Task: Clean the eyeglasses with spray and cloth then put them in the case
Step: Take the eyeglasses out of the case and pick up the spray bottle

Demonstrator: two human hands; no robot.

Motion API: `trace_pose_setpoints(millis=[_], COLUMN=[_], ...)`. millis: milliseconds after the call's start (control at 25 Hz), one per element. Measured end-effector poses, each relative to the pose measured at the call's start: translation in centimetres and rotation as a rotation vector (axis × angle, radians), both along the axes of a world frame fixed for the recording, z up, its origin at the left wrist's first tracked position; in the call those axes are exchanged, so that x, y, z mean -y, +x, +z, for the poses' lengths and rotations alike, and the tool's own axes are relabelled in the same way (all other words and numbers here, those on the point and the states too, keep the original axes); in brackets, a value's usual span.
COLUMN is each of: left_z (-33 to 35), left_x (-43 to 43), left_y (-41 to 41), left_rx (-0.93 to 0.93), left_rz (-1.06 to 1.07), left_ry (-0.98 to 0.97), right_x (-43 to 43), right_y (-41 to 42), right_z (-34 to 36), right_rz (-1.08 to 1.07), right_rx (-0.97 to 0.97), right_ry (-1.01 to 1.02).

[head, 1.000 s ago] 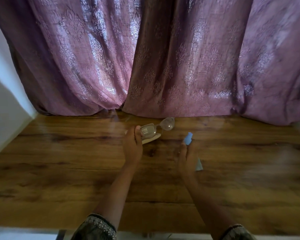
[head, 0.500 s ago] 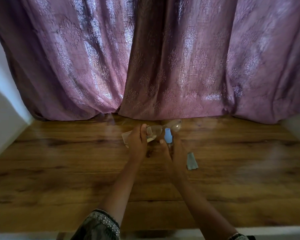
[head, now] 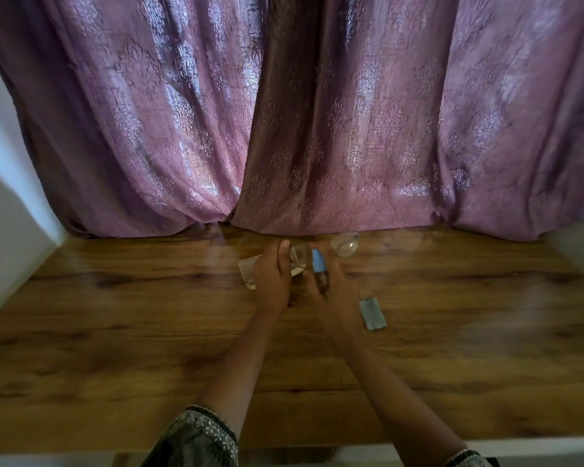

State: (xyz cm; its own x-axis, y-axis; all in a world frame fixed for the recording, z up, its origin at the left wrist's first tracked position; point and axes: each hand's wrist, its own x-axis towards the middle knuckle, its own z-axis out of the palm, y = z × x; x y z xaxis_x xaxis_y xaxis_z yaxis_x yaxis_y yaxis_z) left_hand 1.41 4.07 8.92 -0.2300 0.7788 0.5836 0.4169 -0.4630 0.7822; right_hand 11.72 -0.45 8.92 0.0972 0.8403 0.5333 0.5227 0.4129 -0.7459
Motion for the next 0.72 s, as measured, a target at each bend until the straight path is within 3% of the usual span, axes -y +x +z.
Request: trace_pose_setpoints(millis=[720], left_z=[-0.39], left_x=[-0.05], left_y=[0.27], left_rx=[0.003], left_rz=[0.000], left_ry=[0.002], right_x=[-0.19], right_y=[0.43], right_z=[-0.39], right_rz=[-0.008], right_rx=[0.110], right_ry=[0.016])
